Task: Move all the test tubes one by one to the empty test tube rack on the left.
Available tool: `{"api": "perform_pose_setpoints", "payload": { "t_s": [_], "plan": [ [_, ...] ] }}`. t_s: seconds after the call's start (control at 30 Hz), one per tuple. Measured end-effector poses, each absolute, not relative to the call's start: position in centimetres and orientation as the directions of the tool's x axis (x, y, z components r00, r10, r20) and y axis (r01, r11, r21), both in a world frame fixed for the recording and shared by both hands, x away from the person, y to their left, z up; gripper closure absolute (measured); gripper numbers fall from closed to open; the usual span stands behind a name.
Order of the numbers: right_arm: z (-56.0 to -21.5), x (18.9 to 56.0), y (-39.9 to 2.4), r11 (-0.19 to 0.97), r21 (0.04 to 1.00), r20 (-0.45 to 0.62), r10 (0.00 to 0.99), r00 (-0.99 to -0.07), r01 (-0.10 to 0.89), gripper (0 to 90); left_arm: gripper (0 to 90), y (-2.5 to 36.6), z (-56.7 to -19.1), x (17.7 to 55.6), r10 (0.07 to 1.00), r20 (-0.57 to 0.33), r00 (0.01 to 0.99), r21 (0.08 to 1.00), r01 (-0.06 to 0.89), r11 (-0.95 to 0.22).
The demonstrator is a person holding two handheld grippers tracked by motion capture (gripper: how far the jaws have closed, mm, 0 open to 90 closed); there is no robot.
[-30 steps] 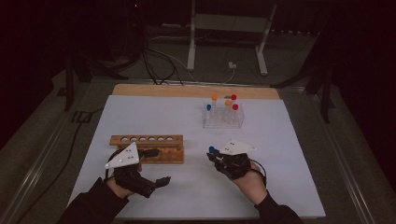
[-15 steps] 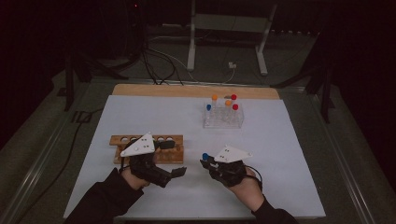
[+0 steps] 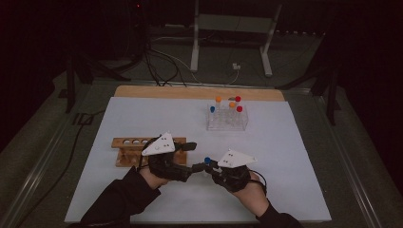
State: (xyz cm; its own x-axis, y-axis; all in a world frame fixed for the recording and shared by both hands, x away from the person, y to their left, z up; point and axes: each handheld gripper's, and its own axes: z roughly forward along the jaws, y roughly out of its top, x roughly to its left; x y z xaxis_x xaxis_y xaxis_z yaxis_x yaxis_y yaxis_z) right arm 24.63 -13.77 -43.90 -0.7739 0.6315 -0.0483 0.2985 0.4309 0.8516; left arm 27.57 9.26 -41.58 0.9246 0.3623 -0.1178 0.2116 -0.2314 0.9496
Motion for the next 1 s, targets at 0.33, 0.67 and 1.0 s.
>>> {"api": "perform_pose_setpoints", "payload": {
  "t_s": [0.33, 0.67, 1.0],
  "plan": [
    [-43.8, 24.5, -13.9, 0.426, 0.855, -0.046, 0.632, -0.773, 0.297, 76.4, 51.5, 7.3, -42.2, 27.6, 0.361, -0.076, 0.929, 0.944, 0.184, -0.275],
    [-43.6, 24.5, -14.0, 0.423, 0.857, -0.048, 0.636, -0.771, 0.295, 76.3, 72.8, 6.9, -42.6, 27.9, 0.351, -0.064, 0.934, 0.936, 0.178, -0.303],
    [-43.7, 24.7, -14.2, 0.412, 0.86, -0.038, 0.639, -0.768, 0.301, 76.1, 77.8, 6.6, -42.5, 27.9, 0.358, -0.027, 0.933, 0.935, 0.15, -0.321]
  ]
}}
